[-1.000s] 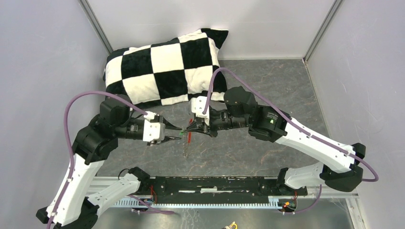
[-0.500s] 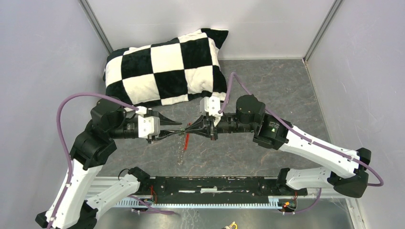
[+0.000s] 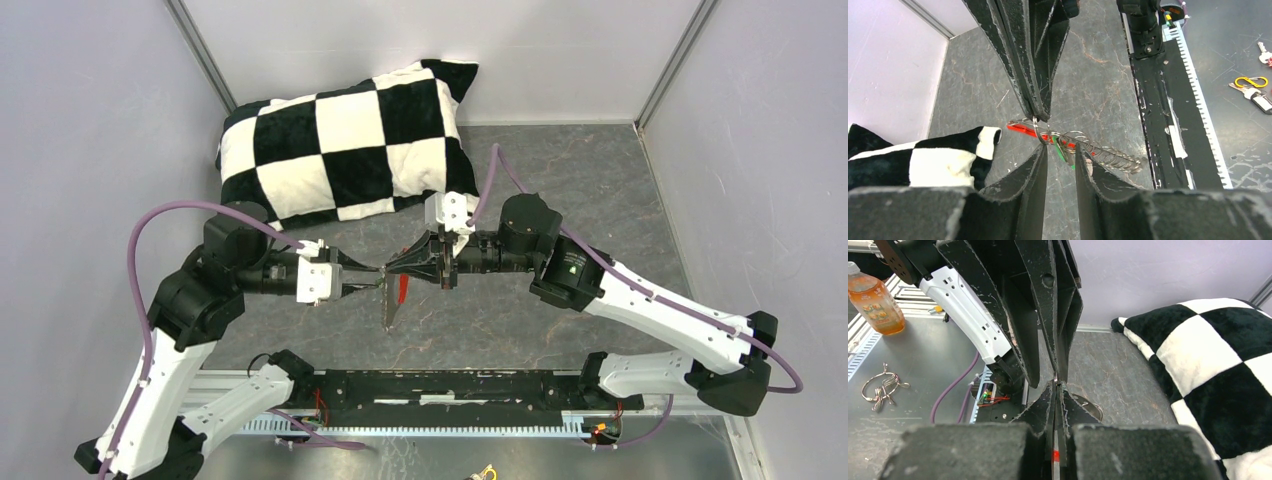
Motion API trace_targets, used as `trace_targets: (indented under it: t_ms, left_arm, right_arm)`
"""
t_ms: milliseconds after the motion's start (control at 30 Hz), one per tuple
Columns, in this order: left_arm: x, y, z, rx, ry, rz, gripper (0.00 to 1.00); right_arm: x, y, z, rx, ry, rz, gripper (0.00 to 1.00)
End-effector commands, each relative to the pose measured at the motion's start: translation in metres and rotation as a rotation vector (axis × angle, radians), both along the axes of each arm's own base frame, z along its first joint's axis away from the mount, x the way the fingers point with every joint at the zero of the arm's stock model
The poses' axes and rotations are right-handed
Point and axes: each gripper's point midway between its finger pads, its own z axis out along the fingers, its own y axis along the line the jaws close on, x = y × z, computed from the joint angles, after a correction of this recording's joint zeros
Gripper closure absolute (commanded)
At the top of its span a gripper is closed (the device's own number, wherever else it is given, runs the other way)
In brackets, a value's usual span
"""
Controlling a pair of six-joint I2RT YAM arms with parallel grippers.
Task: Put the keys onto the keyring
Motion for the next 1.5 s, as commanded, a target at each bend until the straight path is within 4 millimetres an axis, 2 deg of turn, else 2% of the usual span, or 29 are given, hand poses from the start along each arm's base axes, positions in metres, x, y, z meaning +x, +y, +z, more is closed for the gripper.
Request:
trace_targets:
  t_ms: [0,167,333,400,500,733,1133,1233,1367,1433,1467]
  left_arm:
    - [-0.008,-0.001,0.011,-0.017,-0.054,-0.054,0.67]
    - [-0.010,-0.001,0.012,-0.022,-0.046,-0.056,0.68]
    - [0.001,-0.002,0.034,-0.097,0.011,0.053,0.68]
    - [0.002,-0.003,0.037,-0.121,0.059,0.076,0.66]
    - [-0.001,-0.006,0.034,-0.131,0.122,0.072,0.67]
    - [0.005,-0.009,0.027,-0.121,0.161,0.087,0.82]
    - [0.009,-0.009,0.016,-0.091,0.177,0.103,0.75]
    - [0.008,-0.010,0.019,-0.098,0.170,0.089,0.81]
    - [0.010,-0.012,0.024,-0.118,0.164,0.087,0.97]
    - [0.015,-0.012,0.022,-0.115,0.163,0.111,0.98]
    - [0.016,-0.011,0.023,-0.118,0.159,0.122,0.98]
  right_arm:
    - [-0.002,-0.003,0.033,0.118,-0.021,0.009,1.00]
    - [-0.003,-0.003,0.033,0.147,-0.003,0.011,1.00]
    - [-0.005,-0.005,0.029,0.172,0.012,0.012,1.00]
    - [-0.007,-0.006,0.028,0.189,0.020,0.017,1.00]
    - [-0.007,-0.007,0.028,0.216,0.034,0.016,1.00]
    - [-0.008,-0.006,0.031,0.264,0.055,0.023,1.00]
    - [-0.008,-0.007,0.033,0.273,0.058,0.021,1.00]
    - [-0.009,-0.005,0.032,0.268,0.064,0.034,0.99]
    - [-0.011,-0.003,0.030,0.261,0.066,0.045,1.00]
    - [-0.008,-0.003,0.029,0.248,0.060,0.034,0.98]
    - [-0.007,-0.004,0.028,0.238,0.054,0.026,0.92]
